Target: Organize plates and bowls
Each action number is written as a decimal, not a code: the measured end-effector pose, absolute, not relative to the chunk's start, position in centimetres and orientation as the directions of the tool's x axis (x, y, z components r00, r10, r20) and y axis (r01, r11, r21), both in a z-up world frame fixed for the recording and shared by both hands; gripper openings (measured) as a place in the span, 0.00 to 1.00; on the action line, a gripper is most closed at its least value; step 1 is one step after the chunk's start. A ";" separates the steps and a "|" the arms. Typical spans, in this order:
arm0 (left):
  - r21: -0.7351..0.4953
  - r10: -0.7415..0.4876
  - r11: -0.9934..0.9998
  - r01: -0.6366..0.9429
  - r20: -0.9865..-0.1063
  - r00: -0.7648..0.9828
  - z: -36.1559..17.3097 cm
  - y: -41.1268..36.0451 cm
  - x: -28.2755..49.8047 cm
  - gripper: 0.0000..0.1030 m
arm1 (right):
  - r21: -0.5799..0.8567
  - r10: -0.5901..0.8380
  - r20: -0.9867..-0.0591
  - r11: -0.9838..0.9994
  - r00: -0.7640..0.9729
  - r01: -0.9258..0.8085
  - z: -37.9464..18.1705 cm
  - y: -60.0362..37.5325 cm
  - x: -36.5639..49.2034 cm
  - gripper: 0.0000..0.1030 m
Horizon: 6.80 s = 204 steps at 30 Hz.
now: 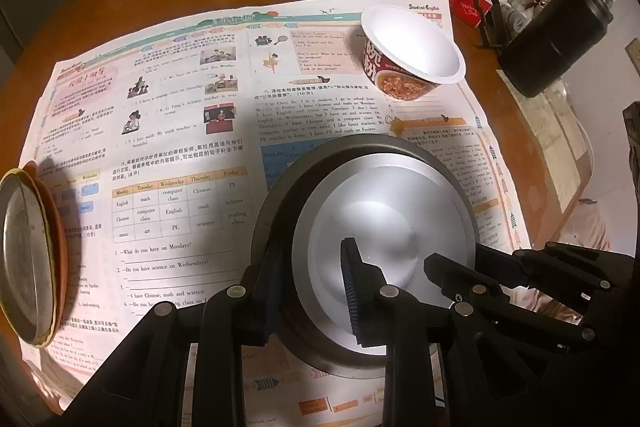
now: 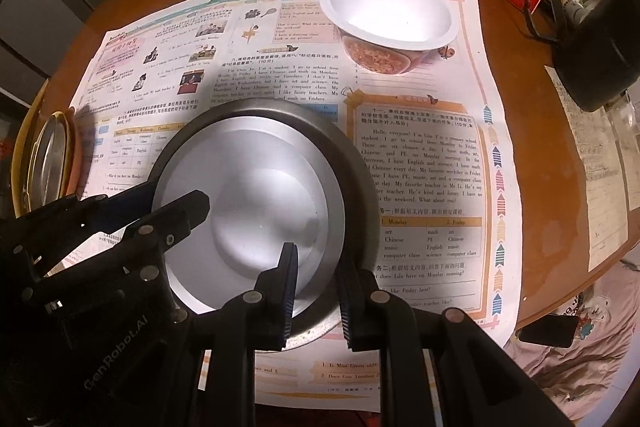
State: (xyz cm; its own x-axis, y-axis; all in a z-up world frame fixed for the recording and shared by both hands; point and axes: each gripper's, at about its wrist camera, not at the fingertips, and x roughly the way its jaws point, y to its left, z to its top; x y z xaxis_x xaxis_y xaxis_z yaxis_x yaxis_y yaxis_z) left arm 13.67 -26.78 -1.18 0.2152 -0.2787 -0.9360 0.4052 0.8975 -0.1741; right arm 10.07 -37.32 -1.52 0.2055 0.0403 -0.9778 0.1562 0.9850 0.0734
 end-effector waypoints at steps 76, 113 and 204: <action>-0.235 -0.340 0.885 0.403 -0.916 0.214 -2.1 -36.8 27.2 0.11 | 0.165 0.064 -0.942 0.942 0.329 0.291 -1.1 -49.0 22.2 0.10; -0.180 -0.359 0.879 0.442 -0.860 0.363 4.8 -30.7 17.3 0.11 | 0.142 0.021 -0.900 0.958 0.435 0.248 5.1 -42.5 13.3 0.11; -0.277 -0.360 0.891 0.359 -0.914 0.188 -1.0 -25.1 15.4 0.65 | 0.125 0.058 -0.956 0.967 0.289 0.221 0.4 -40.1 9.4 0.28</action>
